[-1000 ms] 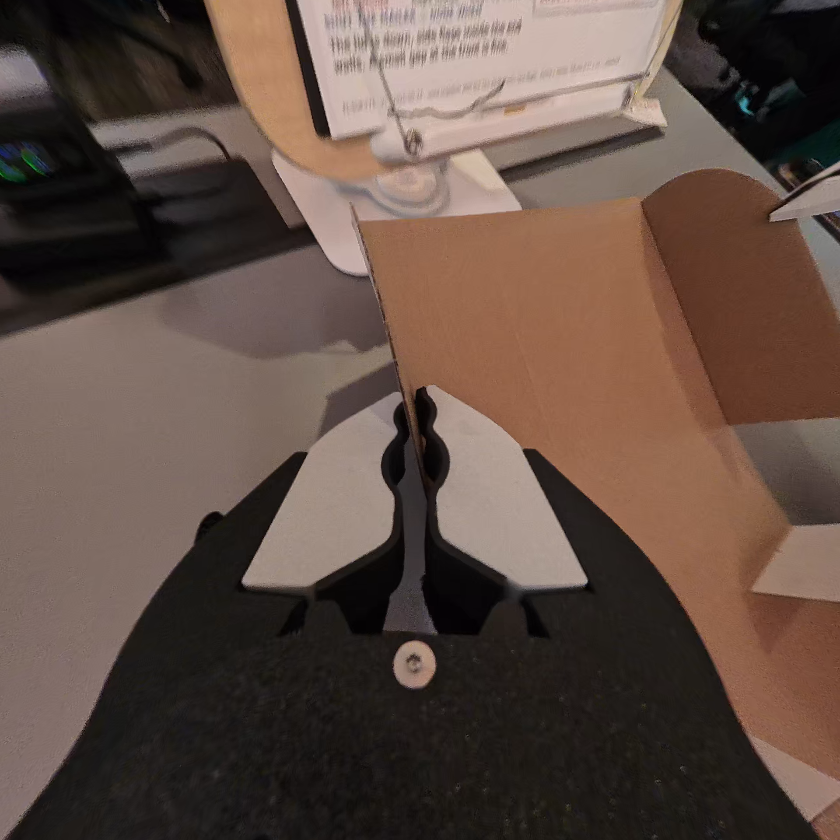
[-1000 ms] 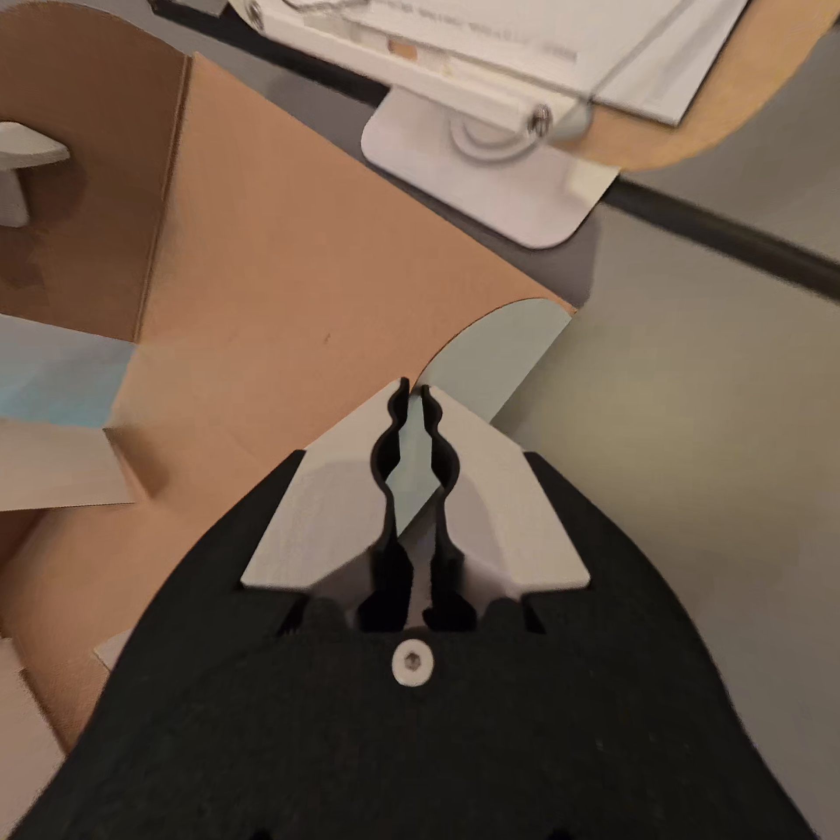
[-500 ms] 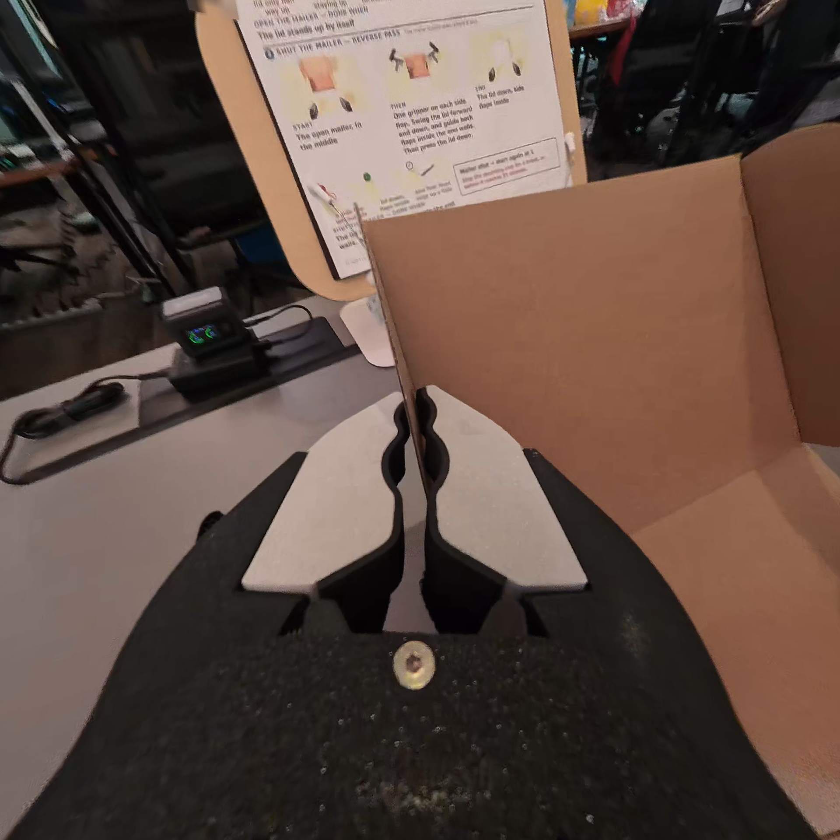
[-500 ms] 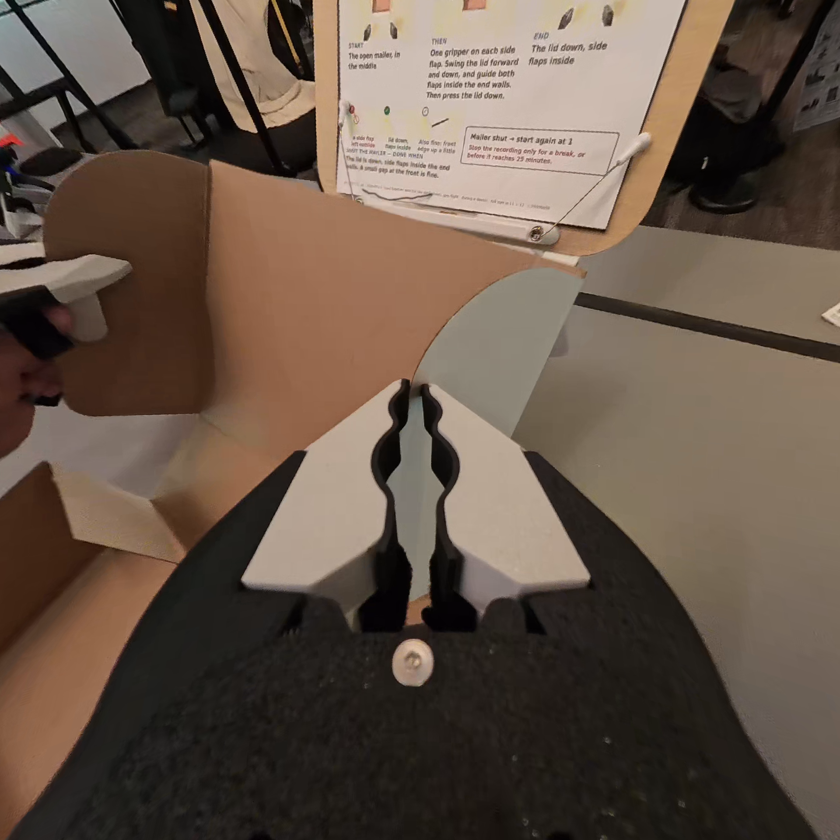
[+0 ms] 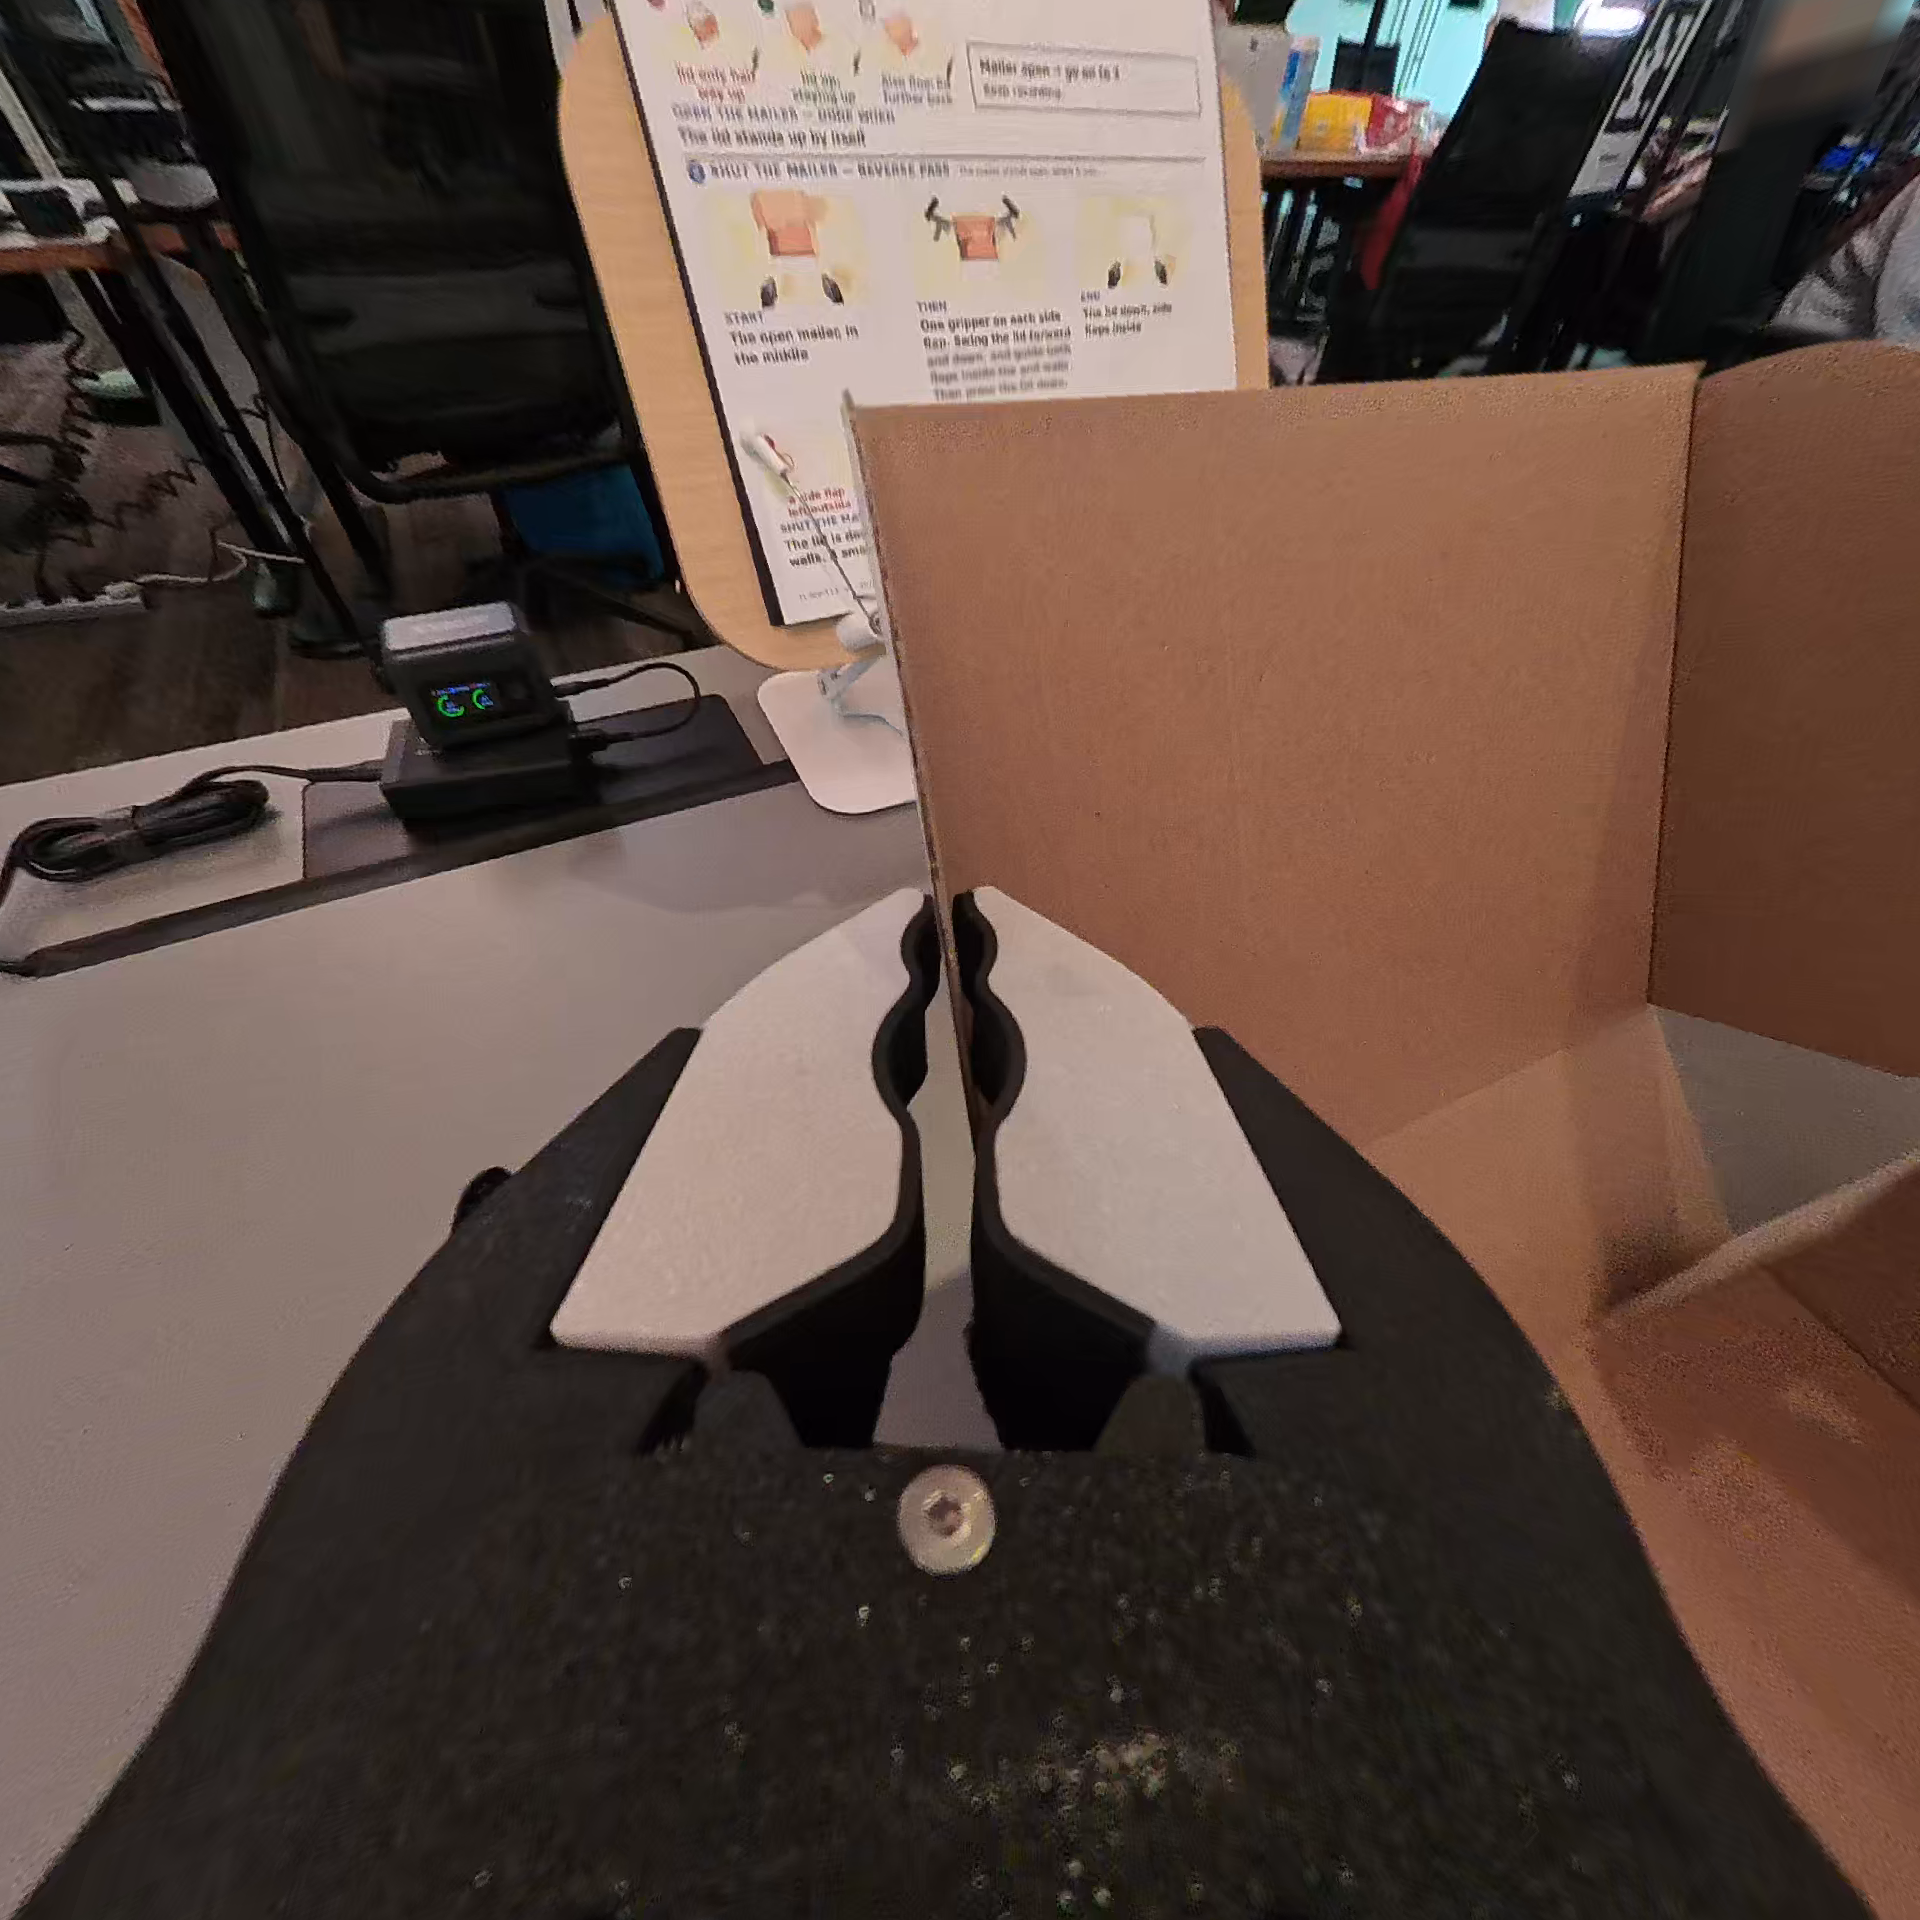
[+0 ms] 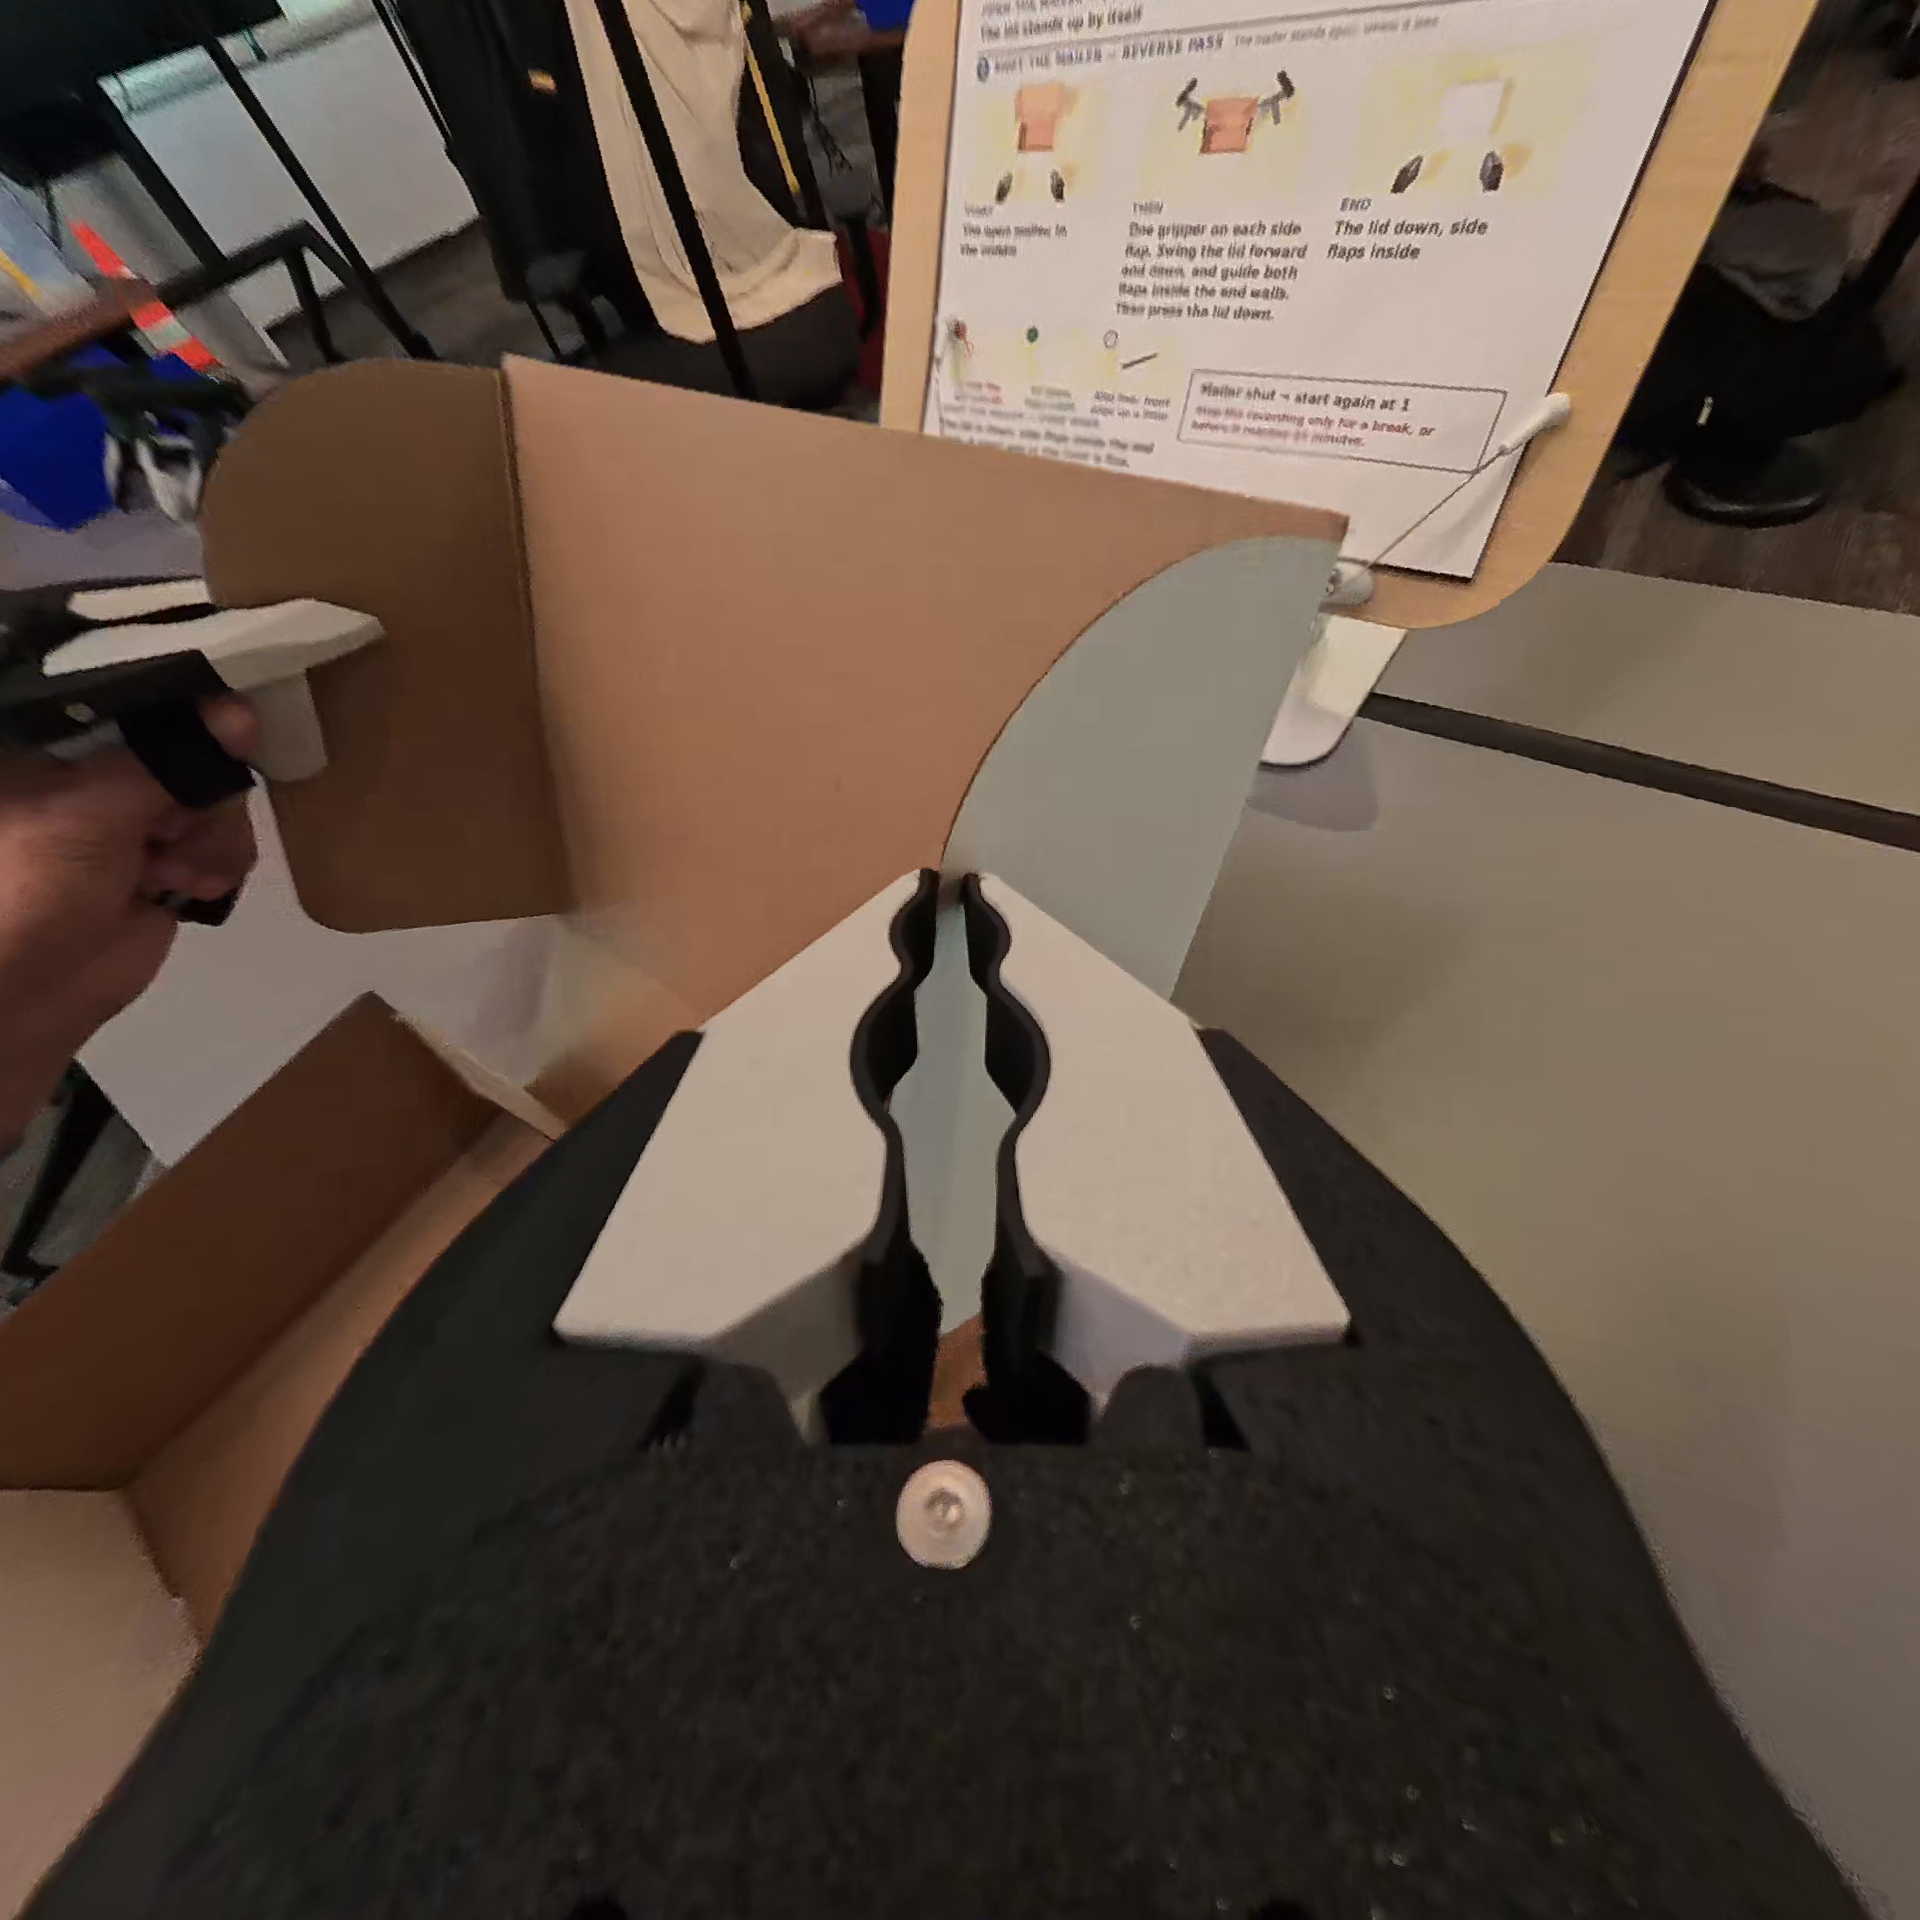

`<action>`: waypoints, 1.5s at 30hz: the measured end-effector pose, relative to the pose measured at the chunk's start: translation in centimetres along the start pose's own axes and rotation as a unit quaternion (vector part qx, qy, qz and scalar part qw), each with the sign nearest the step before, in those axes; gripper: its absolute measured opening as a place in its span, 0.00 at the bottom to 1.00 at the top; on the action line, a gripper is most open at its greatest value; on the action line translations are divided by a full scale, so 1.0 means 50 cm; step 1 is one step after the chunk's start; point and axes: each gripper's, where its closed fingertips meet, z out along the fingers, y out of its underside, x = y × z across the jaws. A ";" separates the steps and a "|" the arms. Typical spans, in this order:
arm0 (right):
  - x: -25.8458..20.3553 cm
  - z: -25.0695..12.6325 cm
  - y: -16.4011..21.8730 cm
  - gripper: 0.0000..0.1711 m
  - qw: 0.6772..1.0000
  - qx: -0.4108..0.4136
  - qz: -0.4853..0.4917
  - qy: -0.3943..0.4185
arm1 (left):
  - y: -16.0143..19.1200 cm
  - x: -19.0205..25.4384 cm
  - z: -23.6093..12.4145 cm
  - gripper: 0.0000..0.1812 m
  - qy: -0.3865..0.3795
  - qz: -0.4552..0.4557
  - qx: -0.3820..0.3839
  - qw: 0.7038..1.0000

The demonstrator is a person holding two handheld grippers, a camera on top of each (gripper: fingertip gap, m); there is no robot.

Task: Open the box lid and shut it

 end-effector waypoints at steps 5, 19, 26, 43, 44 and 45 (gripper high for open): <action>-0.021 -0.030 -0.006 0.03 1.000 0.007 -0.024 0.002 | -0.020 0.021 -0.031 0.01 -0.004 0.017 0.004 1.000; 0.048 0.076 -0.099 0.02 0.984 -0.015 -0.143 0.107 | -0.087 -0.009 0.087 0.01 -0.053 0.052 0.011 0.997; 0.106 0.118 -0.100 0.02 0.982 0.000 -0.147 0.119 | -0.064 -0.064 0.116 0.02 -0.066 0.048 0.034 0.996; -0.060 -0.277 0.384 0.75 0.983 0.022 -0.052 -0.177 | 0.115 -0.156 -0.097 0.37 0.075 -0.185 -0.043 0.979; -0.056 -0.275 0.410 0.74 0.985 0.007 -0.059 -0.161 | 0.115 -0.170 -0.077 0.39 0.088 -0.208 -0.049 0.973; -0.067 -0.266 0.428 0.74 0.984 -0.001 -0.064 -0.166 | 0.111 -0.184 -0.055 0.39 0.097 -0.225 -0.054 0.968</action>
